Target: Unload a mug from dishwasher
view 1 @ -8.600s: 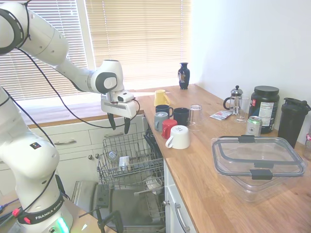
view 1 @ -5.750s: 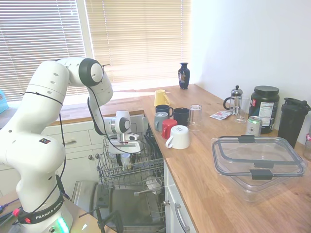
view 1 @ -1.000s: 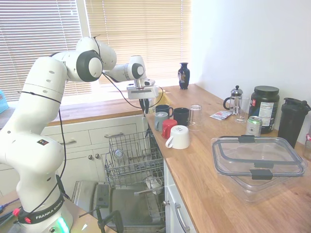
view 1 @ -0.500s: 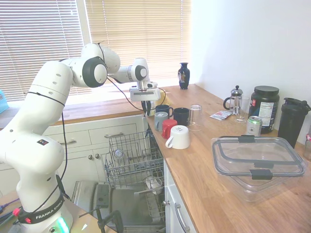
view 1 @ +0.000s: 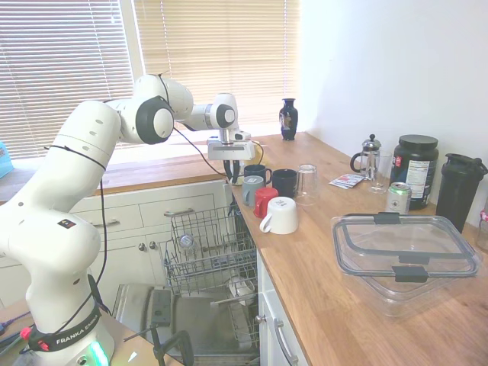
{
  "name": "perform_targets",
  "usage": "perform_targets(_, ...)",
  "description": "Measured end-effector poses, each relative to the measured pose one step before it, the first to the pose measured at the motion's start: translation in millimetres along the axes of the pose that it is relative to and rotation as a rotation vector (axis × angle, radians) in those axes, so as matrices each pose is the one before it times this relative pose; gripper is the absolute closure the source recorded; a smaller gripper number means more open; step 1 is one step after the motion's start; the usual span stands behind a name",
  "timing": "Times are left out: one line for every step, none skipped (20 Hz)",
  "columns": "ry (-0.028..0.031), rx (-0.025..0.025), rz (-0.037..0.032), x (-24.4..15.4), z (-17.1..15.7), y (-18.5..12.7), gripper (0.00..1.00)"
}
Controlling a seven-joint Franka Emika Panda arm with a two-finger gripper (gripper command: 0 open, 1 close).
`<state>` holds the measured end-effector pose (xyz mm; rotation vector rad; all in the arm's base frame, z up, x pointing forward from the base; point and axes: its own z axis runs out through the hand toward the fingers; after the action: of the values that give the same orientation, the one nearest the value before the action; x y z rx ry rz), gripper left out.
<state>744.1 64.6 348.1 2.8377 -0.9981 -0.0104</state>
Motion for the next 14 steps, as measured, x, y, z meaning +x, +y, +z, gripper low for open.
perform_targets(-0.00164,-0.00115,0.00330,1.60,1.90,1.03,0.00)
perform_targets(-0.00178,-0.00086,0.00305,1.54,1.75,1.19,0.00)
perform_targets(-0.00154,-0.00123,0.00271,1.33,1.73,1.14,0.00)
perform_targets(-0.00150,-0.00061,0.00228,1.15,1.48,0.95,0.00)
perform_targets(-0.00040,-0.00055,0.00168,0.92,1.07,0.71,0.00)
perform_targets(0.00020,-0.00012,0.00085,0.55,0.65,0.34,0.00)
perform_targets(0.00055,0.00055,0.00019,0.18,0.15,0.00,0.00)
perform_targets(0.00106,0.00111,-0.00024,-0.01,-0.24,-0.23,0.00)
perform_targets(0.00310,0.00313,-0.00055,-0.01,-0.90,-0.60,0.00)
perform_targets(0.00459,0.00466,-0.00060,-0.03,-2.03,-0.62,0.00)
perform_targets(0.00562,0.00572,-0.00025,-0.07,-3.69,-0.41,0.00)
perform_targets(0.00707,0.00720,0.00034,-0.55,-5.54,-0.46,0.00)
perform_targets(0.00834,0.00847,0.00048,-1.14,-7.98,-0.55,0.00)
perform_targets(0.00935,0.00941,0.00092,-1.81,-9.65,-0.47,0.00)
